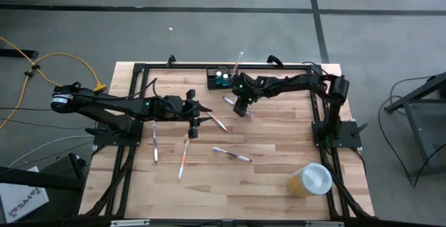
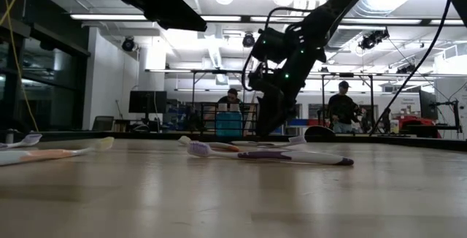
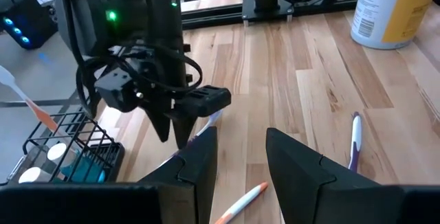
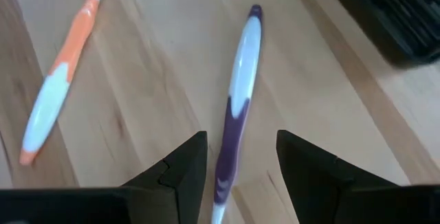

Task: Pick & Place toothbrushing station
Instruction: Put the top right purple toothbrush into the wire organizer

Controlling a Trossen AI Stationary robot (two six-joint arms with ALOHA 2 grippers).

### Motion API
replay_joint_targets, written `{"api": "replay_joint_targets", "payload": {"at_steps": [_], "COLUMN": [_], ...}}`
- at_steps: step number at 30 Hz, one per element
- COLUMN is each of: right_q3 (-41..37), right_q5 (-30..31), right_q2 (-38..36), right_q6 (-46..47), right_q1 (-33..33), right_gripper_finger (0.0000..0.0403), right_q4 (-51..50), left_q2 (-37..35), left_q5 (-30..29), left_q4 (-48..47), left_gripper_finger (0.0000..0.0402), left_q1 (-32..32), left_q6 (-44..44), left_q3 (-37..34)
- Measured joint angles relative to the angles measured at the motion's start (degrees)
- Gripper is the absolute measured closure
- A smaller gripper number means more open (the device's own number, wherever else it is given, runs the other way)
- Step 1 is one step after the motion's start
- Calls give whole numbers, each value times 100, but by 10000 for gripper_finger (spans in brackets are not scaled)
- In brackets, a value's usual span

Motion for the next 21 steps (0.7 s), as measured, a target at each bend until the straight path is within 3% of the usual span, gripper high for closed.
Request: {"api": "replay_joint_targets", "payload": {"at_steps": [21], "right_q3": [0], "right_q5": [-99], "right_q2": [123], "right_q6": [151], "right_q1": [93], "right_gripper_finger": [235], "right_q4": [-50], "left_q2": [0], "left_q5": [4], "left_q4": [-1], "left_gripper_finger": [282], "left_q1": [0], "left_q6": [-14], "left_q3": [0]}}
